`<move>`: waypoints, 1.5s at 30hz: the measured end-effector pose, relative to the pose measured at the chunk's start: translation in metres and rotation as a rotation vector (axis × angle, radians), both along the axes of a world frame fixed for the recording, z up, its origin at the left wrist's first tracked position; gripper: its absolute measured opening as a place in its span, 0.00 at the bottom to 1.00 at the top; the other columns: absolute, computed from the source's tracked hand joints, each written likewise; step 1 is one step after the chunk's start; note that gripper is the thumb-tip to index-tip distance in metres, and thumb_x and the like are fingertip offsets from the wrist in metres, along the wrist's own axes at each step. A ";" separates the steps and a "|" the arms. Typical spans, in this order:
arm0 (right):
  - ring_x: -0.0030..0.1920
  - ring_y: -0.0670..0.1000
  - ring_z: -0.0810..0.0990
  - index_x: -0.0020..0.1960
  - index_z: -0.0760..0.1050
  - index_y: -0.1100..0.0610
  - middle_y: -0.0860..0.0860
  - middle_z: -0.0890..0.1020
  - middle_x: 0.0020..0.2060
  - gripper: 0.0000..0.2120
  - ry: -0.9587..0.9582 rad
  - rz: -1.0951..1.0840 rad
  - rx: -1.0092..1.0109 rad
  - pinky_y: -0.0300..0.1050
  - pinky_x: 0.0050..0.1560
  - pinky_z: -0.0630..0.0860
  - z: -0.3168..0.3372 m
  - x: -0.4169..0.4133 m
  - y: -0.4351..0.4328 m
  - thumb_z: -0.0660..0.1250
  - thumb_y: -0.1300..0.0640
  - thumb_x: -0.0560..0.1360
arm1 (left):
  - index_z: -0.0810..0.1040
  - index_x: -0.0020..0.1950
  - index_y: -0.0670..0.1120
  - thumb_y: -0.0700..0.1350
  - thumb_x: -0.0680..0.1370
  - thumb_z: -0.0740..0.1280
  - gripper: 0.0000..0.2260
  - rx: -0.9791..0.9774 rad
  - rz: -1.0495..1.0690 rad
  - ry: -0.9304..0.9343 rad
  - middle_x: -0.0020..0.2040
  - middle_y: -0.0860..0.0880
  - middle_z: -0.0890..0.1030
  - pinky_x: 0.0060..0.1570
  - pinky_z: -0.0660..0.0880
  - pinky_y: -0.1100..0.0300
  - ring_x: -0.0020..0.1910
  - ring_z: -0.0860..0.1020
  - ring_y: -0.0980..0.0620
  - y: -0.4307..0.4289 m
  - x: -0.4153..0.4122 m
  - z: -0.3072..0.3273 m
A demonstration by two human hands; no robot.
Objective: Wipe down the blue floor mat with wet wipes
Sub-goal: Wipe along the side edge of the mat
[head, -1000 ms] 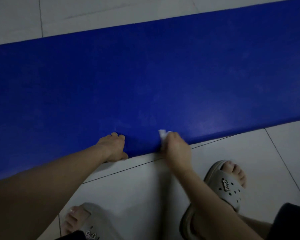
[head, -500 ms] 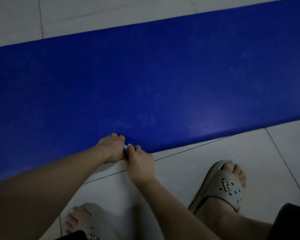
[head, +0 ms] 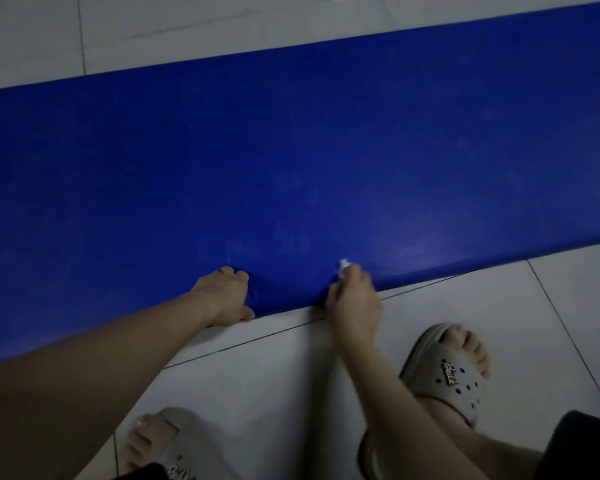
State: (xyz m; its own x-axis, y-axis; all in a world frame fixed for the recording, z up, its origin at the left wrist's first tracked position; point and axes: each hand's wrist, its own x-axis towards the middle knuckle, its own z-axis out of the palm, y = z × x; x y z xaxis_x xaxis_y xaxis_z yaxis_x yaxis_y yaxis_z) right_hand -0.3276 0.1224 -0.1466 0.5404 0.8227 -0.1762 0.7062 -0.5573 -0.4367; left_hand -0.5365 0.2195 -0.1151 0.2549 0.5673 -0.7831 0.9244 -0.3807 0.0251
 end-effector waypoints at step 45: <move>0.39 0.50 0.77 0.50 0.73 0.54 0.49 0.76 0.44 0.07 0.049 0.228 -0.035 0.47 0.39 0.76 0.004 -0.035 -0.001 0.61 0.51 0.81 | 0.66 0.69 0.47 0.63 0.78 0.67 0.28 0.013 -0.007 -0.005 0.66 0.45 0.69 0.51 0.70 0.57 0.53 0.71 0.49 0.002 -0.001 -0.002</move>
State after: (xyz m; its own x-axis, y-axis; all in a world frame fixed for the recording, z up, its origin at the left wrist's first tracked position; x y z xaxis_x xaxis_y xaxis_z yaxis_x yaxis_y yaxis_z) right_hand -0.3626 0.1213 -0.1426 0.3316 0.9153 -0.2285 0.7937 -0.4016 -0.4569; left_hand -0.5377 0.2215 -0.1172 0.2626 0.5756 -0.7744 0.9217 -0.3871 0.0248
